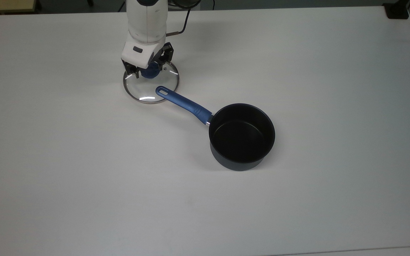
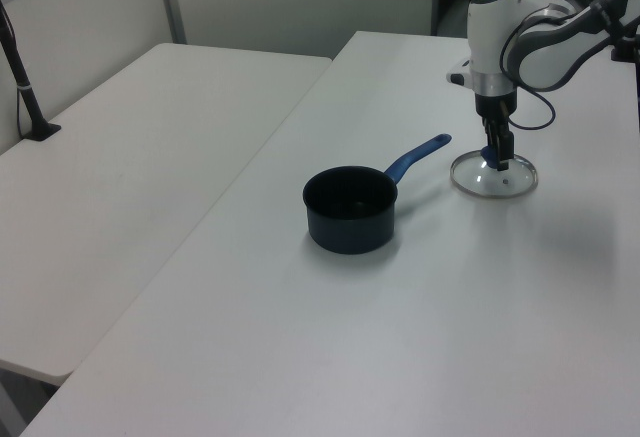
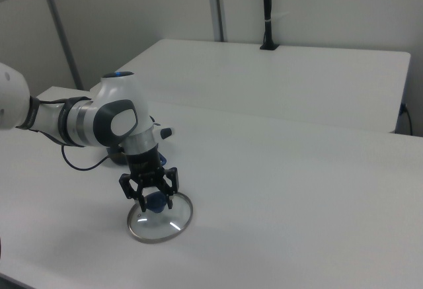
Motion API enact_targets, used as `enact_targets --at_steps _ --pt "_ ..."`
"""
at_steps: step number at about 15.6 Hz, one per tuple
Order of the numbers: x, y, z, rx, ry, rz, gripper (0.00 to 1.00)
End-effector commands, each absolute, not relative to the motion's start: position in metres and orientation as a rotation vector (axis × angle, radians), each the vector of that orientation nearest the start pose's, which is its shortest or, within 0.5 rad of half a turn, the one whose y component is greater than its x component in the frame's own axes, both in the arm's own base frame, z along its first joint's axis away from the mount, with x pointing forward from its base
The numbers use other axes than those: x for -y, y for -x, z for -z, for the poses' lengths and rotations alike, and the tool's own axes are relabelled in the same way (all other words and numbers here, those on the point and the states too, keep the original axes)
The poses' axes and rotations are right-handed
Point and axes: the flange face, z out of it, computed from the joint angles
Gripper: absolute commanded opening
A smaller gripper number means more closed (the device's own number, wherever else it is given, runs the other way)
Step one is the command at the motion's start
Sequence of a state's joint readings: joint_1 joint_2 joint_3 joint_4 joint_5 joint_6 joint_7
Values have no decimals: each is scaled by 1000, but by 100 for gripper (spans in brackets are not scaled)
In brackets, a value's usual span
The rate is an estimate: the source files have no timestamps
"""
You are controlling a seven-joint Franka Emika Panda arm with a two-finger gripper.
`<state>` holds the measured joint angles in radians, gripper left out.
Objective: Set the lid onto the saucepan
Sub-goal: 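Close the gripper on the blue knob of the glass lid, then lift the glass lid off the table by its knob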
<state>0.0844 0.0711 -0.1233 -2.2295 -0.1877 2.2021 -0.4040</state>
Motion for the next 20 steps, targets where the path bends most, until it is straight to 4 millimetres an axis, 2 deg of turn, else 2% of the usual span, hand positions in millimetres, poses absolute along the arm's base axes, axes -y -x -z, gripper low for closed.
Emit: enact_targets --at_steps 1,6,10,16,20 --pt "28 -512 -339 757 3177 -206 59" --pt "27 -513 -342 753 3177 -202 55" --pt "28 -514 -365 695 3166 -136 55" --pt "35 -520 -391 662 3162 -233 55" --pt "50 -523 -409 618 3166 -261 53"
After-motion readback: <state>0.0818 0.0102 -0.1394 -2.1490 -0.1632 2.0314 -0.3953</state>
